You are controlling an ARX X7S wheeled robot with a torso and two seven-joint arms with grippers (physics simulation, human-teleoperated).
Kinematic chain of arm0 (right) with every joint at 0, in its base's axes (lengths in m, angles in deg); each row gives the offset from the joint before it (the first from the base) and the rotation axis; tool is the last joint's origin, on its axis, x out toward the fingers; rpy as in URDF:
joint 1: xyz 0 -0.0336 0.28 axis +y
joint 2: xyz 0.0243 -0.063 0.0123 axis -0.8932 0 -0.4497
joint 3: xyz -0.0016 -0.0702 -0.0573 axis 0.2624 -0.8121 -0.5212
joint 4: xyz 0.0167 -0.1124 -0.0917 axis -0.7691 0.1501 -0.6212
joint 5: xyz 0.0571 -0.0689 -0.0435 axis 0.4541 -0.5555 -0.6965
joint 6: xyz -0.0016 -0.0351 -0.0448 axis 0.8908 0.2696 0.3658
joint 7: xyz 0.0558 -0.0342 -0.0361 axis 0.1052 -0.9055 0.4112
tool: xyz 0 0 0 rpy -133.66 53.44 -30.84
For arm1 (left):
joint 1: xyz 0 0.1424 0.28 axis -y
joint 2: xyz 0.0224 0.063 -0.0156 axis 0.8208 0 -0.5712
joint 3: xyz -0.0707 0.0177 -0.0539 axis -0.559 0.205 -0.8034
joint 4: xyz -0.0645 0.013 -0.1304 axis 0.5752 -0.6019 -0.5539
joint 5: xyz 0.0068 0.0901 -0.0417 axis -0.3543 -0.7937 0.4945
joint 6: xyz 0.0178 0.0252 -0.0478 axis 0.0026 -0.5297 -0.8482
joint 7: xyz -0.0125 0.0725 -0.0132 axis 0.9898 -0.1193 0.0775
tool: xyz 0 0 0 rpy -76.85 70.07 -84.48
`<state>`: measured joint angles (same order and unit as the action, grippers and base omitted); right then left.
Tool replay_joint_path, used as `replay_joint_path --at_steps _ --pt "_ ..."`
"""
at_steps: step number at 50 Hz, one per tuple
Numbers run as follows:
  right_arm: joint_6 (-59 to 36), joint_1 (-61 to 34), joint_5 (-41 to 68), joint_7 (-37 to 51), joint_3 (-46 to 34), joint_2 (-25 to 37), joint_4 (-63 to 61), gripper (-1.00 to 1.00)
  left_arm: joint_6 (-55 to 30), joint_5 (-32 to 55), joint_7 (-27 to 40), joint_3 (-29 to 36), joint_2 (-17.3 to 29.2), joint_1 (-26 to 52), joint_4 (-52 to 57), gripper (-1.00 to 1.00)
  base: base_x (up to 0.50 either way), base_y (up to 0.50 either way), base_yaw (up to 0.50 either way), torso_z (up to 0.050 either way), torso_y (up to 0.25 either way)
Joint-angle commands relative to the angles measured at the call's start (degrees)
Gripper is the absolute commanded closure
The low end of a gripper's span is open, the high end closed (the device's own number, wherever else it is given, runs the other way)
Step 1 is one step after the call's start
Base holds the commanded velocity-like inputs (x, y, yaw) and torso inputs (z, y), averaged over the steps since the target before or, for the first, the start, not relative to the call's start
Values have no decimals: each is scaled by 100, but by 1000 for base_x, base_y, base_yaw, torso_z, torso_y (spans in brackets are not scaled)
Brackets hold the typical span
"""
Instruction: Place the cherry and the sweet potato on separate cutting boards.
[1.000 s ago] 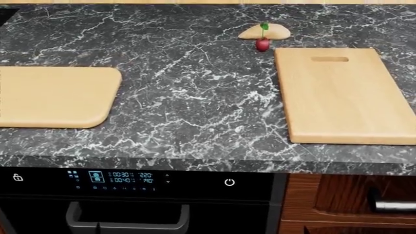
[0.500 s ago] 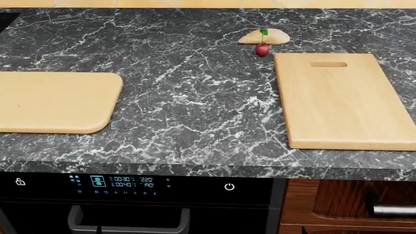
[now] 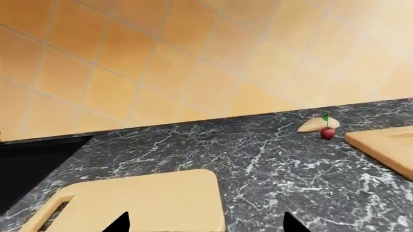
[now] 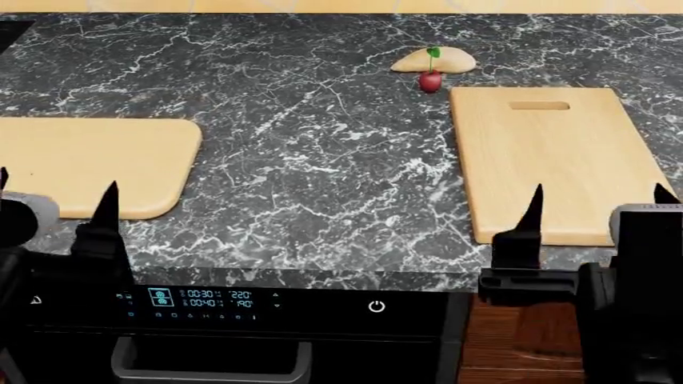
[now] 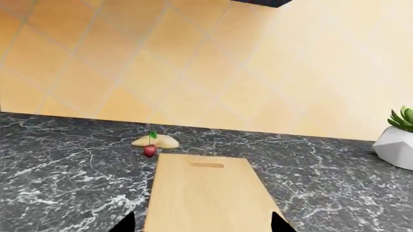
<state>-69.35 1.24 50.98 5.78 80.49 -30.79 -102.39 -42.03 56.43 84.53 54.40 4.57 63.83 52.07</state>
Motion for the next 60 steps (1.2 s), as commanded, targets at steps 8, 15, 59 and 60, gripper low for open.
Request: replay_joint_path --at_steps 8,15,59,60 --pt "-2887 -2808 939 -410 266 684 212 -100 -2101 138 73 119 41 3094 -1088 -100 27 0 0 0 0" --pt "-2811 -2584 1002 -462 415 683 195 -100 -2397 297 62 2 30 2813 -762 -100 455 0 0 0 0" --pt "-3092 -2249 1457 -389 894 617 117 -100 -2176 429 7 155 146 2411 -774 -100 431 -198 0 0 0" --pt "-3142 -2304 1481 -380 908 621 113 -100 -2188 443 -5 160 151 2417 -767 -100 500 -117 0 0 10"
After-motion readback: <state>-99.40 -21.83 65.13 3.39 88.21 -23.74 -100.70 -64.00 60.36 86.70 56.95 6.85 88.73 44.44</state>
